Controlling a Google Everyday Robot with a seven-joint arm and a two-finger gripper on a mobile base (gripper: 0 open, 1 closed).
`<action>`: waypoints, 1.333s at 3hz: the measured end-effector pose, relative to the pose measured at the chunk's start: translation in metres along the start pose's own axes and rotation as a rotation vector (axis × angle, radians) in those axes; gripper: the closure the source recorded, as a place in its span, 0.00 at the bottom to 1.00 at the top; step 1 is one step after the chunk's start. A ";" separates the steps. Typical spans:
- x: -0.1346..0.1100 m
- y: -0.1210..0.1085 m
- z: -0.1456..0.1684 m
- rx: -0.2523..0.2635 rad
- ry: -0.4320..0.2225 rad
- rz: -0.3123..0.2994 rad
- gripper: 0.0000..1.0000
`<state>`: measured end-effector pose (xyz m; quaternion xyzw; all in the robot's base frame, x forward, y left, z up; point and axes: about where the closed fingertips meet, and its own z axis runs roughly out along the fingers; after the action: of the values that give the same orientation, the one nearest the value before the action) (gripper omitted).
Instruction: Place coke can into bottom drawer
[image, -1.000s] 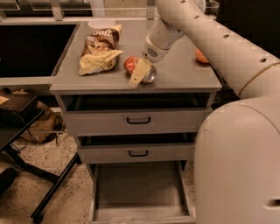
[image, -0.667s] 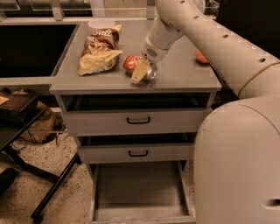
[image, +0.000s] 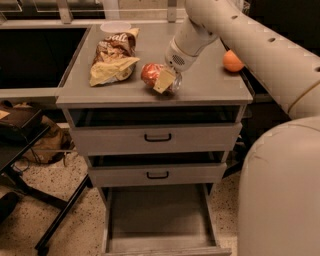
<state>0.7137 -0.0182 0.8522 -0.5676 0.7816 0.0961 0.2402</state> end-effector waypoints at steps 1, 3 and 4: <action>0.010 0.030 -0.013 -0.037 -0.054 -0.045 1.00; 0.052 0.082 -0.012 -0.145 -0.188 -0.081 1.00; 0.049 0.083 -0.013 -0.150 -0.180 -0.085 1.00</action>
Offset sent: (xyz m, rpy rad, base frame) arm -0.1177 -0.0482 -0.0103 0.1966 -0.0246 0.2020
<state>0.6212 -0.0371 0.8299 -0.6058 0.7226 0.1947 0.2701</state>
